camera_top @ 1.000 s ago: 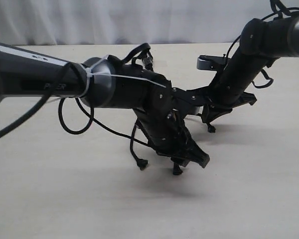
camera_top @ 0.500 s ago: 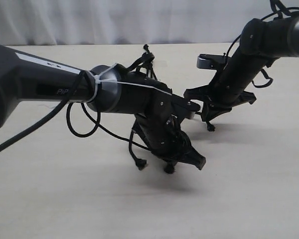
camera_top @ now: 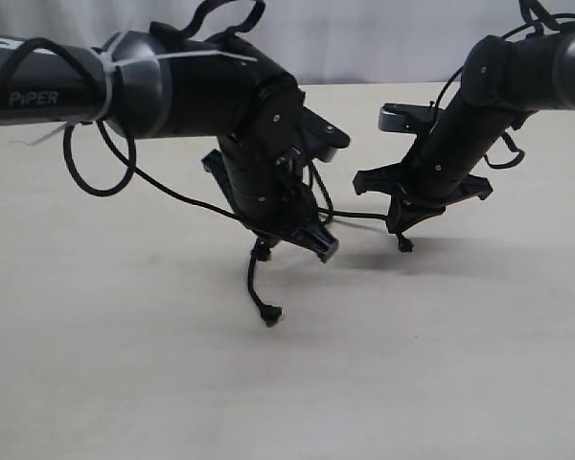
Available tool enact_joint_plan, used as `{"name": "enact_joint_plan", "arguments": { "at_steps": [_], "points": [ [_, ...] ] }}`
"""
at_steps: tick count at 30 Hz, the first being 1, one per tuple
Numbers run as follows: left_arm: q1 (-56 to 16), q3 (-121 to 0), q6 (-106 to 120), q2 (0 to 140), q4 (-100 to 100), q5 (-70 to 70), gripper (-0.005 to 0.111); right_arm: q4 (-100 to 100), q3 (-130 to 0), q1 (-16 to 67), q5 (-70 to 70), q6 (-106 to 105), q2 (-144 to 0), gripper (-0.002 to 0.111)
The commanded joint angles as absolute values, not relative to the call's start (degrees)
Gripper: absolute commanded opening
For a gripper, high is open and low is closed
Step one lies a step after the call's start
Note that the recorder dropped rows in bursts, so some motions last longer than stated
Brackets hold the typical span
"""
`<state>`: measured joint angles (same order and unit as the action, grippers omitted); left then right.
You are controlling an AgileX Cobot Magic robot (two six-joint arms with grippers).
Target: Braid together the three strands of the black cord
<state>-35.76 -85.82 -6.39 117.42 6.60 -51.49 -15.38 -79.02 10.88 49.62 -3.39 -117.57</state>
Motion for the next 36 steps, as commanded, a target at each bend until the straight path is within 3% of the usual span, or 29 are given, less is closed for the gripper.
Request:
{"name": "enact_joint_plan", "arguments": {
  "at_steps": [1, 9, 23, 26, 29, 32, 36],
  "points": [
    [-32.63, -85.34, -8.06, 117.14, 10.34, -53.14, 0.000, -15.55, -78.81, 10.53, 49.33, -3.83, -117.16, 0.004],
    [-28.02, -85.34, -12.47, 118.86, 13.67, -52.77, 0.000, -15.55, -78.81, 10.53, 49.33, -3.83, -117.16, 0.004],
    [-28.02, -85.34, -13.18, 124.92, 9.29, -51.41, 0.000, -13.20, -78.81, 10.53, 48.73, -3.48, -117.16, 0.006],
    [-28.02, -85.34, -13.35, 124.92, 9.29, -51.41, 0.010, -13.69, -78.81, 10.53, 48.48, -3.48, -117.16, 0.018],
    [-28.02, -85.34, -13.35, 124.16, 9.08, -51.16, 0.030, -14.75, -78.81, 10.53, 48.24, -3.88, -117.16, 0.033],
    [-28.02, -85.34, -13.35, 121.30, 8.52, -50.18, 0.045, -15.71, -78.81, 10.53, 48.24, -3.97, -116.41, 0.040],
    [-24.61, -85.34, -13.35, 115.10, 11.87, -52.02, 0.046, -15.87, -78.81, 12.15, 48.42, -4.96, -112.14, 0.039]
  ]
}}
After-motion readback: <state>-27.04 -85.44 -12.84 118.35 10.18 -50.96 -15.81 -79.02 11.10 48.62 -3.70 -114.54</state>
